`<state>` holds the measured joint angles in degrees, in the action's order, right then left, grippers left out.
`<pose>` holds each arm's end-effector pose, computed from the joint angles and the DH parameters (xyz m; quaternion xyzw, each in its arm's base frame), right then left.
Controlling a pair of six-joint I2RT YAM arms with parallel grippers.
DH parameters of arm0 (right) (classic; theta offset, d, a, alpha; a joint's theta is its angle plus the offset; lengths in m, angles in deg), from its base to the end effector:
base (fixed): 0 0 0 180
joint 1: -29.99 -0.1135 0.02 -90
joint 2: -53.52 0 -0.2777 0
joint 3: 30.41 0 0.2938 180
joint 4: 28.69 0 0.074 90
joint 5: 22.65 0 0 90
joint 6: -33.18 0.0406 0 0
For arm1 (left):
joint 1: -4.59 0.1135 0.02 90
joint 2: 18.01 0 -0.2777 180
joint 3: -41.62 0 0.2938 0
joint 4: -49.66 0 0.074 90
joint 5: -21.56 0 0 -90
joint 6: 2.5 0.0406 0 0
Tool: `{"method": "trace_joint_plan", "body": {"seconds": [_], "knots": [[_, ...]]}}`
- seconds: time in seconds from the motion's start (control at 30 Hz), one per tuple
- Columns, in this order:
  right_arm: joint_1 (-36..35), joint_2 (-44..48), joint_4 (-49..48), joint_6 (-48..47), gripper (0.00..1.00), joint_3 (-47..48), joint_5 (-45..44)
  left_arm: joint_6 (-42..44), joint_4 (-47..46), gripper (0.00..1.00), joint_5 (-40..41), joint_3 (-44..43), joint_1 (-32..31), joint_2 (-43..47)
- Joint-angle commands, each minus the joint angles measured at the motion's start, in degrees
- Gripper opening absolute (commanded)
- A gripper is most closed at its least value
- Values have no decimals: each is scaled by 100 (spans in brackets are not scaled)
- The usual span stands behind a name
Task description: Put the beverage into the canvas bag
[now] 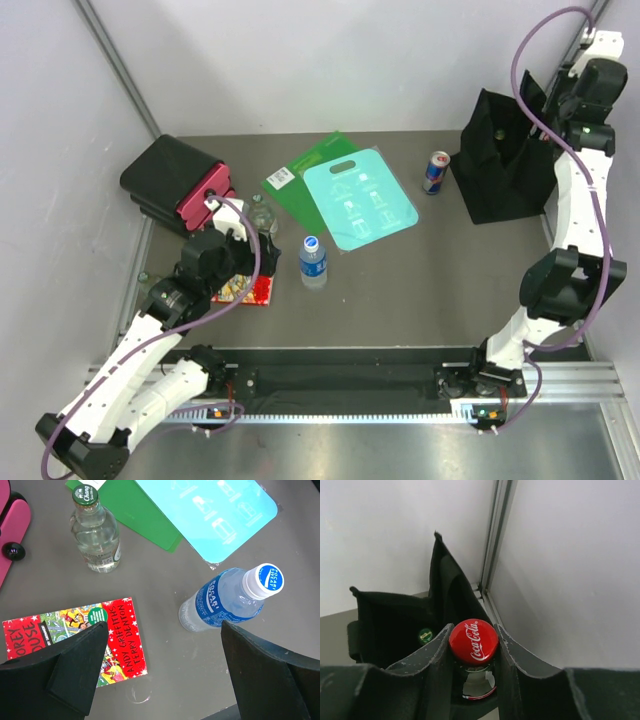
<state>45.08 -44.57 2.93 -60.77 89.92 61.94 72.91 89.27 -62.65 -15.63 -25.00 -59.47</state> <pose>0.4276 -0.1193 0.4810 0.1043 0.7551 -0.1424 0.6314 0.1753 -0.0948 0.3311 0.0819 0.8332 -0.1658 0.5211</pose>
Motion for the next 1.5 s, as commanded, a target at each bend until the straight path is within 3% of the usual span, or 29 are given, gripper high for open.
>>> {"method": "trace_joint_plan", "body": {"seconds": [0.0,0.37,1.47], "knots": [[46,370,-1544,-36,0,-133,461,70,-261,98,-16,12,-30,67],[38,-510,-1658,113,0,246,910,88,-235,98,63,21,-30,32],[99,-976,-2353,104,2,-1073,901,88,-226,98,107,12,-30,32]]}}
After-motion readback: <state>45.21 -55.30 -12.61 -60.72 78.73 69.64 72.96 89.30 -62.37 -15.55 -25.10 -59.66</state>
